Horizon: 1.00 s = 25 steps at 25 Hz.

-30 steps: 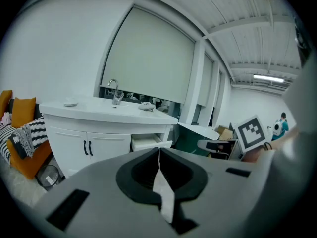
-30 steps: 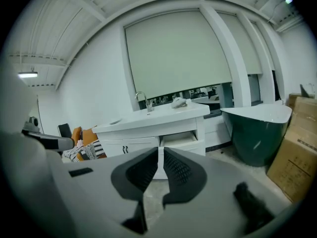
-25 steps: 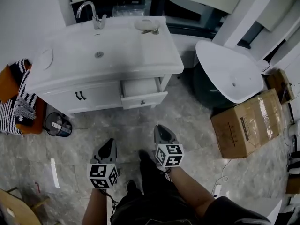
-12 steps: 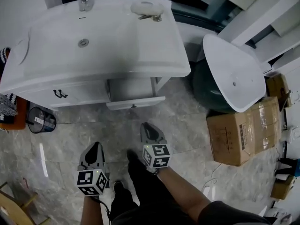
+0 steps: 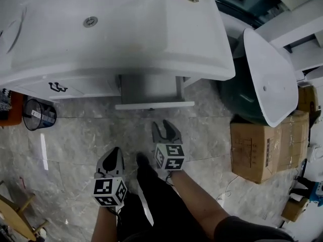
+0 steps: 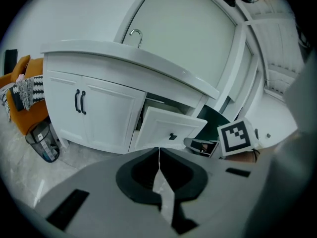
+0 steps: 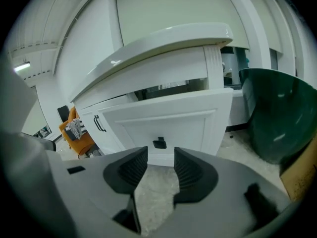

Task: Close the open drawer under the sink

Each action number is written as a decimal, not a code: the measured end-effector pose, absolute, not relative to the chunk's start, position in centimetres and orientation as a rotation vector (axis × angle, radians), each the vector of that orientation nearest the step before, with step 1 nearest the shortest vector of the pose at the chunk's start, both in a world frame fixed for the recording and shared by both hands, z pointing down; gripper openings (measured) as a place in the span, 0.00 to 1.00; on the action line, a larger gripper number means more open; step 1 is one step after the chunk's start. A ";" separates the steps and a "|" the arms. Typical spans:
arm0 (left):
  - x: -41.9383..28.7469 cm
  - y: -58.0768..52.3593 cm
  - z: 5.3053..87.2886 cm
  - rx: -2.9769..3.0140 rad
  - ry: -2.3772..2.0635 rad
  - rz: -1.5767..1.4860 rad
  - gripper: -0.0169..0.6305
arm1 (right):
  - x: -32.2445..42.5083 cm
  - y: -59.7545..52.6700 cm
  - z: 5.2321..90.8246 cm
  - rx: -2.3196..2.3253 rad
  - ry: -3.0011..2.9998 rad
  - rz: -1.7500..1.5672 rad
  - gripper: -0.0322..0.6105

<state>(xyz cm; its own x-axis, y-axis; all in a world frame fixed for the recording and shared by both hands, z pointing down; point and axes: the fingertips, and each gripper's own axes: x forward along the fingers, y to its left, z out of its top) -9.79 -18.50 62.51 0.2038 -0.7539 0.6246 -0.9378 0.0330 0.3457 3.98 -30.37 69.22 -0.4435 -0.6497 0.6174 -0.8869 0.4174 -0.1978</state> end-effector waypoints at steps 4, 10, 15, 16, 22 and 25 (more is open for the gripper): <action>-9.3 -18.6 64.5 1.748 -1.564 0.354 0.05 | 3.2 -31.4 71.1 1.291 -2.220 0.698 0.29; -8.7 -19.9 65.7 1.777 -1.520 0.377 0.05 | 1.2 -33.0 72.7 1.252 -2.227 0.673 0.29; -8.6 -20.4 66.0 1.766 -1.520 0.377 0.05 | 0.5 -33.9 73.0 1.262 -2.219 0.665 0.29; -8.7 -20.5 66.1 1.758 -1.526 0.378 0.05 | 0.4 -34.1 73.0 1.263 -2.217 0.662 0.29; -9.6 -22.0 66.2 1.697 -1.571 0.330 0.05 | 0.3 -34.7 72.9 1.282 -2.193 0.654 0.29; -9.8 -22.9 66.0 1.701 -1.580 0.322 0.05 | 0.4 -35.0 73.0 1.289 -2.201 0.678 0.29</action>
